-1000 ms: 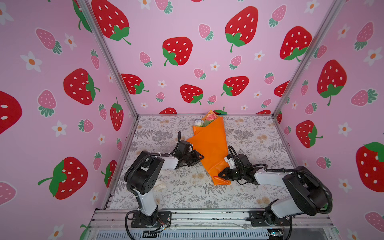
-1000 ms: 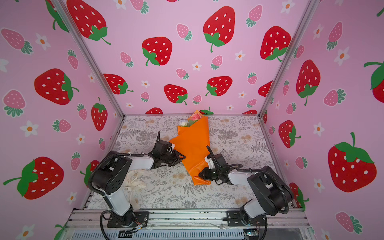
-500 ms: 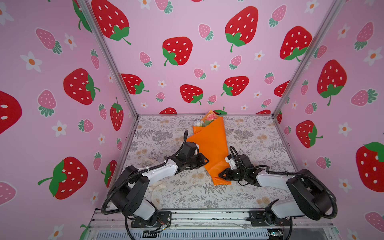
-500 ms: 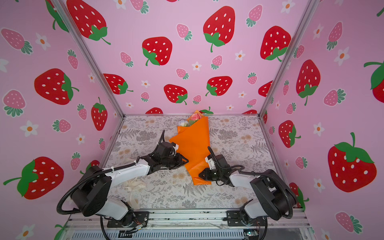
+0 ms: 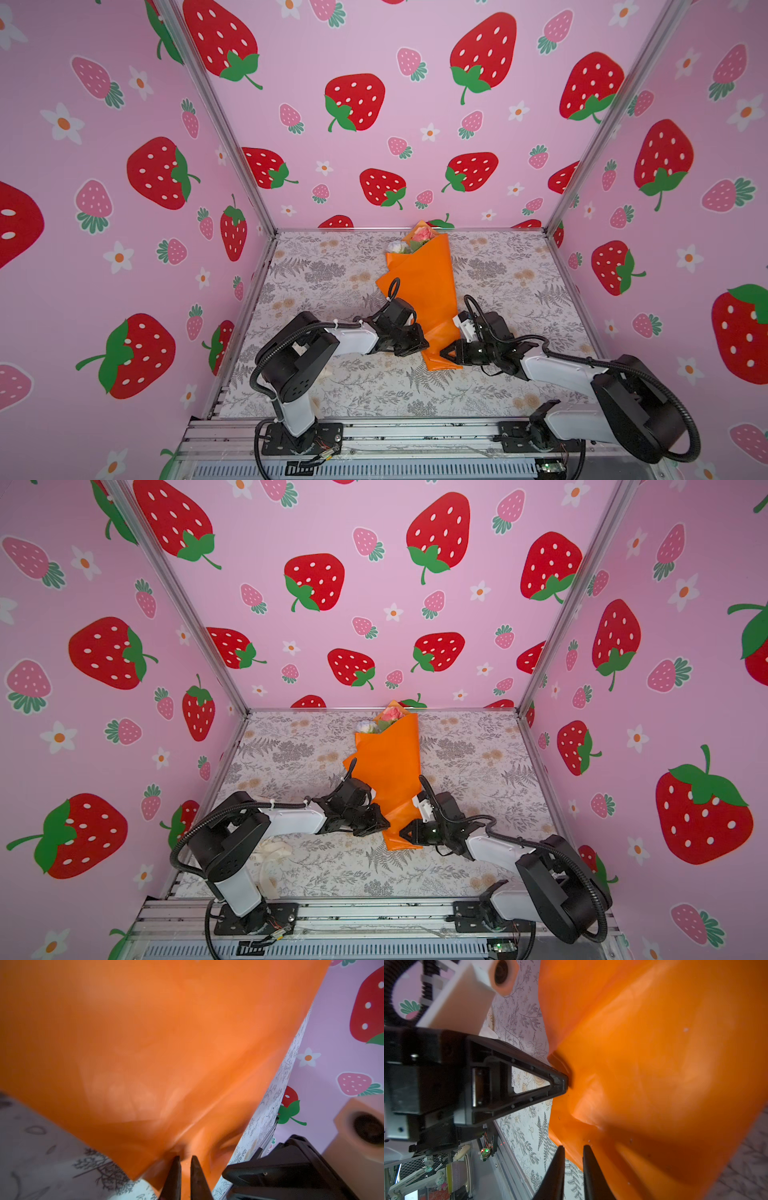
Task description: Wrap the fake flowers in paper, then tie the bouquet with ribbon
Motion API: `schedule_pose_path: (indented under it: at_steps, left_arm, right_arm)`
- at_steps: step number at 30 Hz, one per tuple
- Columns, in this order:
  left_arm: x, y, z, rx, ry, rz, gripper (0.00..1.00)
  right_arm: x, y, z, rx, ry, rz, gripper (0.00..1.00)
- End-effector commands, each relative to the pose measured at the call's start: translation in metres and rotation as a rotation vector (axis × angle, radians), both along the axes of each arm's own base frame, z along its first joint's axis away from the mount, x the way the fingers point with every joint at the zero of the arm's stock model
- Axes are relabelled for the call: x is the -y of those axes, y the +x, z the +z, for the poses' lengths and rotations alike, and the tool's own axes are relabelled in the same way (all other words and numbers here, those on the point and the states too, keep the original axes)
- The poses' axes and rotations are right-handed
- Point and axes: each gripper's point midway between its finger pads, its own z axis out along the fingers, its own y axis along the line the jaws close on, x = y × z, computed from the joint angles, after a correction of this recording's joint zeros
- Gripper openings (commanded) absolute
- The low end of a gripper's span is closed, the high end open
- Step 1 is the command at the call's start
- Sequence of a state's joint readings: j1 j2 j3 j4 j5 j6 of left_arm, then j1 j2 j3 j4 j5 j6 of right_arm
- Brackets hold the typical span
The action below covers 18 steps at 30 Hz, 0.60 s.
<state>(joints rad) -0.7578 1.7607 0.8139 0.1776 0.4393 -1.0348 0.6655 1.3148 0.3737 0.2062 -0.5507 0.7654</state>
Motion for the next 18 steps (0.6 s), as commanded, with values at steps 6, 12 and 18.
schedule_pose_path:
  at_steps: [6,12,18]
  left_arm:
    - [0.0,-0.006,-0.009,-0.017,-0.002,-0.011,0.13]
    - [-0.001,-0.006,-0.009,-0.01,0.004,-0.017,0.13]
    - [-0.003,-0.006,-0.005,0.009,0.016,-0.026,0.12]
  right_arm:
    - [0.02,-0.02,-0.034,-0.097,-0.1,-0.019,0.19]
    - [0.009,0.002,0.013,0.011,-0.04,-0.033,0.19]
    - [0.013,0.023,0.016,0.03,-0.049,-0.082,0.19]
